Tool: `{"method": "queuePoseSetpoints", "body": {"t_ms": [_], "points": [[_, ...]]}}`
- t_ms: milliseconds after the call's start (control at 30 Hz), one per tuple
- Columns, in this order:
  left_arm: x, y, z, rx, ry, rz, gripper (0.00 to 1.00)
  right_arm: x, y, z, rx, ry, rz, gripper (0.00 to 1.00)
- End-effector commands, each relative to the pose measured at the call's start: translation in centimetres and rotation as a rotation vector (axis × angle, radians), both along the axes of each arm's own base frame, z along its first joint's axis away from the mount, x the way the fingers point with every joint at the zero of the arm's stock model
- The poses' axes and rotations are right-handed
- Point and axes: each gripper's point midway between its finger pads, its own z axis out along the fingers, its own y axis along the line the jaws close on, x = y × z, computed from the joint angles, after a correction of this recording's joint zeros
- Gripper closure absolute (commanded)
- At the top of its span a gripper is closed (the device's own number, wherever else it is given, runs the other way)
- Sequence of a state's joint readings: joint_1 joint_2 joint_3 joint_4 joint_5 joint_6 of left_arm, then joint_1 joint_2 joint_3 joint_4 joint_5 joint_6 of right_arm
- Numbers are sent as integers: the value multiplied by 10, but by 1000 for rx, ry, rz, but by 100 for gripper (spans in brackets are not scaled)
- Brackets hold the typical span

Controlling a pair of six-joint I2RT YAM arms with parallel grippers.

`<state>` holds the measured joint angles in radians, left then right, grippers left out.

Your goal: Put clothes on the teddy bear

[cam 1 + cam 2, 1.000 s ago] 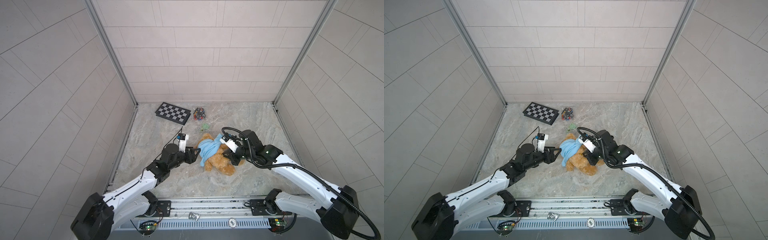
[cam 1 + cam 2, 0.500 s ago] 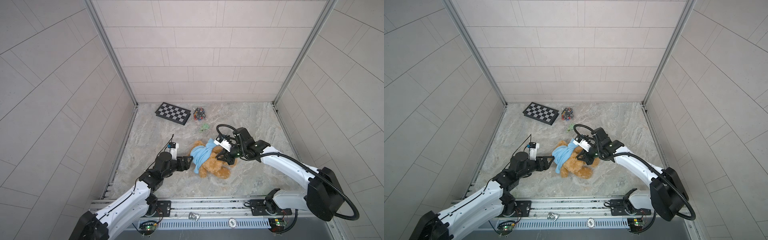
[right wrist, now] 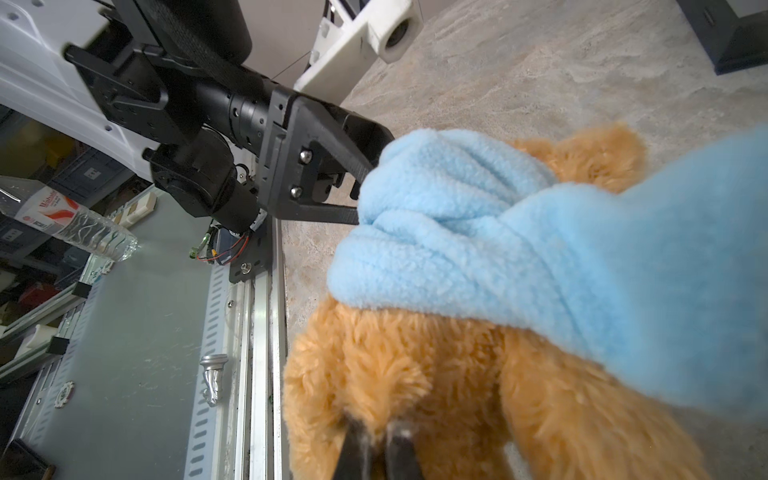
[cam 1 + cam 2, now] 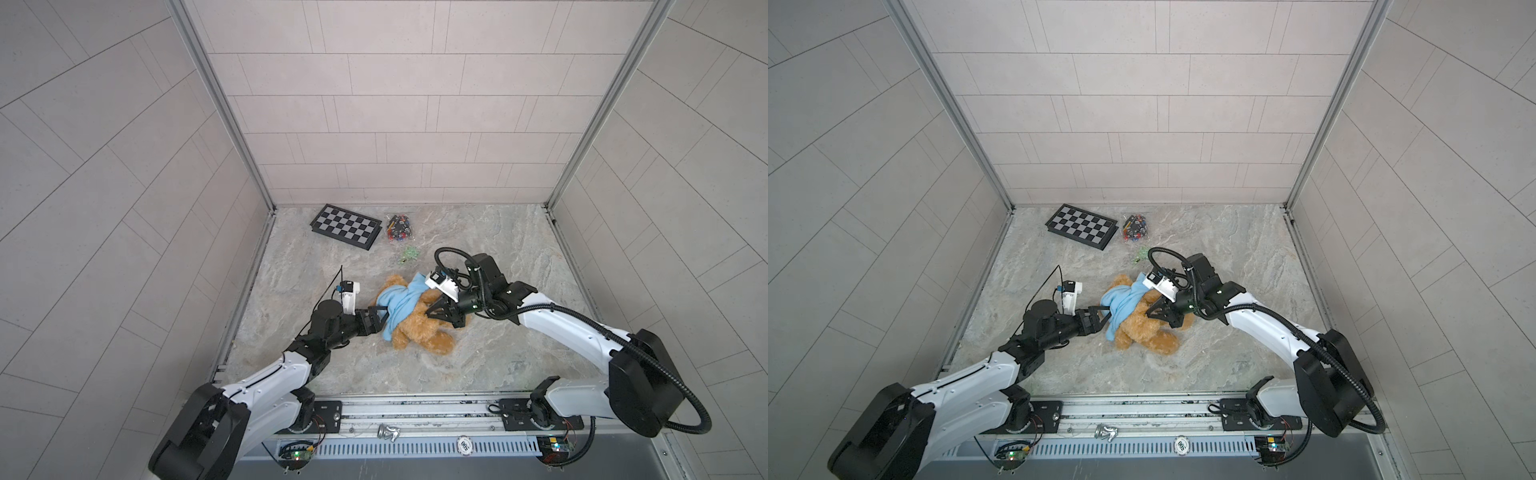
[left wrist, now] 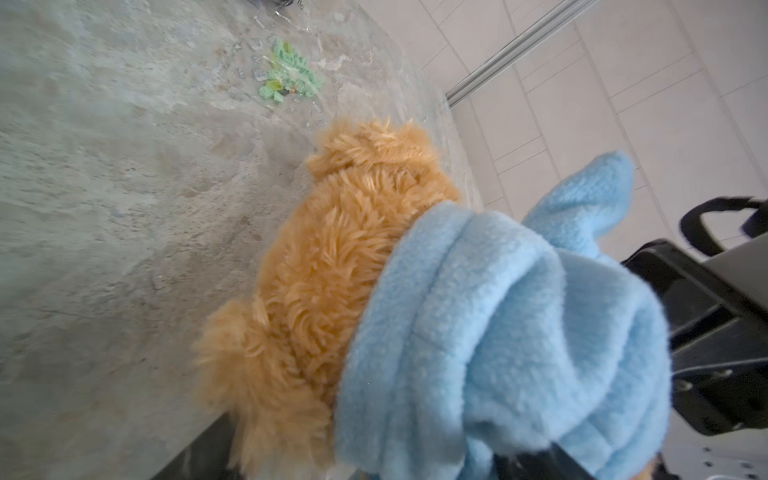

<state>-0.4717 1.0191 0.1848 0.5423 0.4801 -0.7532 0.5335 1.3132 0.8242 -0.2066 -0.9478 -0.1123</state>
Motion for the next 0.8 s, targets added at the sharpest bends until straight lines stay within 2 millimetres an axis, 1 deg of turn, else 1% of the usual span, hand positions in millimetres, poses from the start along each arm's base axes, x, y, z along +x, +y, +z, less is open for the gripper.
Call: {"method": "queuePoseSetpoints", "body": {"t_ms": [0,100,267,300,333,433,467,533,567,600,700,767], "points": [[-2,-10,29,-78,-93,-47,28,-8,9,33,122,-90,88,100],[-4,-8,31,-64,-99,-44,55,-9,10,40,149,-94,89,100],[-9,-3,36,-59,-108,-32,85,-11,9,41,152,-88,93,100],[-10,-1,37,-54,-110,-28,91,-10,9,40,149,-84,91,100],[-12,1,36,-47,-106,-23,94,-11,9,40,148,-82,92,100],[-17,7,33,-13,-84,-8,100,-6,8,41,145,-75,76,100],[-18,9,31,-2,-69,-1,100,-3,8,40,142,-66,65,100],[-23,11,25,10,-34,5,100,11,3,36,120,-50,7,100],[-24,13,22,16,-15,17,100,20,0,30,94,-35,-30,100],[-32,8,16,30,10,-4,100,31,-5,23,58,-21,-74,100],[-43,3,0,65,80,-2,100,54,-13,0,-44,15,-146,100],[-49,-4,-7,63,113,1,92,62,-12,-13,-100,31,-152,98]]}}
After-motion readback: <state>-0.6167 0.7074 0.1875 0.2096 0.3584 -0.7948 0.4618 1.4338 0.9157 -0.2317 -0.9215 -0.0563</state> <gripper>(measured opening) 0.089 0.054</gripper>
